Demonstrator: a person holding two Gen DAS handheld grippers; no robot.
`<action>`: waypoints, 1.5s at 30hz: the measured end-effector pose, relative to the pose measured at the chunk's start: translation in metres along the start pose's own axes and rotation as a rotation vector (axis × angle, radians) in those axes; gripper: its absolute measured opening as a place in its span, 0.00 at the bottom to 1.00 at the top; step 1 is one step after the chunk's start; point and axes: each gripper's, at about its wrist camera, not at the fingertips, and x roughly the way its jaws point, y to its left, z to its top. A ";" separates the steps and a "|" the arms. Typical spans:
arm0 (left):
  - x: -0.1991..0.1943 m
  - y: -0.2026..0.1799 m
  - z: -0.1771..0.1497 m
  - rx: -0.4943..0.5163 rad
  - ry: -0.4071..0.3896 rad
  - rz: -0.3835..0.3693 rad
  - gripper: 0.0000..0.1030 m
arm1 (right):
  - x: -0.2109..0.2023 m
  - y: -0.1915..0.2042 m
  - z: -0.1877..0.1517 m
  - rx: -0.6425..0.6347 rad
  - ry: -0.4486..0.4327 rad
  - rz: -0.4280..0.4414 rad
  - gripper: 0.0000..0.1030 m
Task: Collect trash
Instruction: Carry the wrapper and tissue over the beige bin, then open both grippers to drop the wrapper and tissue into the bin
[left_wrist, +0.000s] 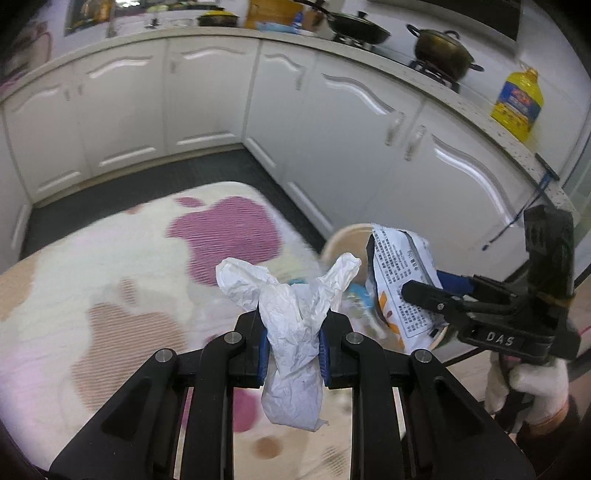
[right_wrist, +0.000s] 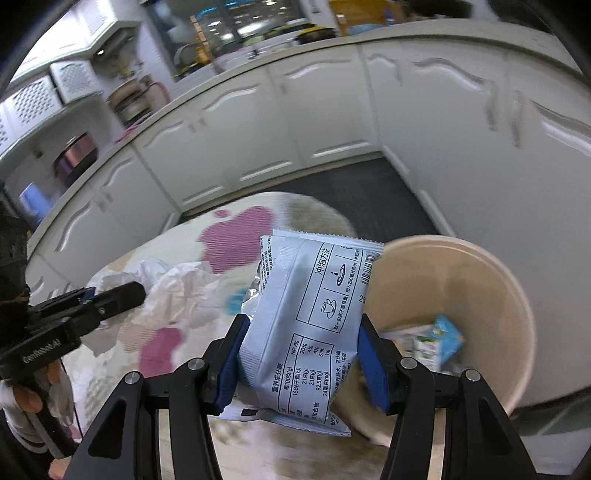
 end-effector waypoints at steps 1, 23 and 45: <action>0.005 -0.004 0.002 0.001 0.006 -0.010 0.18 | -0.003 -0.007 -0.002 0.010 -0.002 -0.014 0.54; 0.129 -0.093 0.026 0.015 0.135 -0.129 0.19 | 0.014 -0.116 -0.028 0.145 0.071 -0.194 0.57; 0.093 -0.089 0.010 0.137 0.000 0.055 0.60 | -0.022 -0.080 -0.041 0.109 -0.071 -0.260 0.71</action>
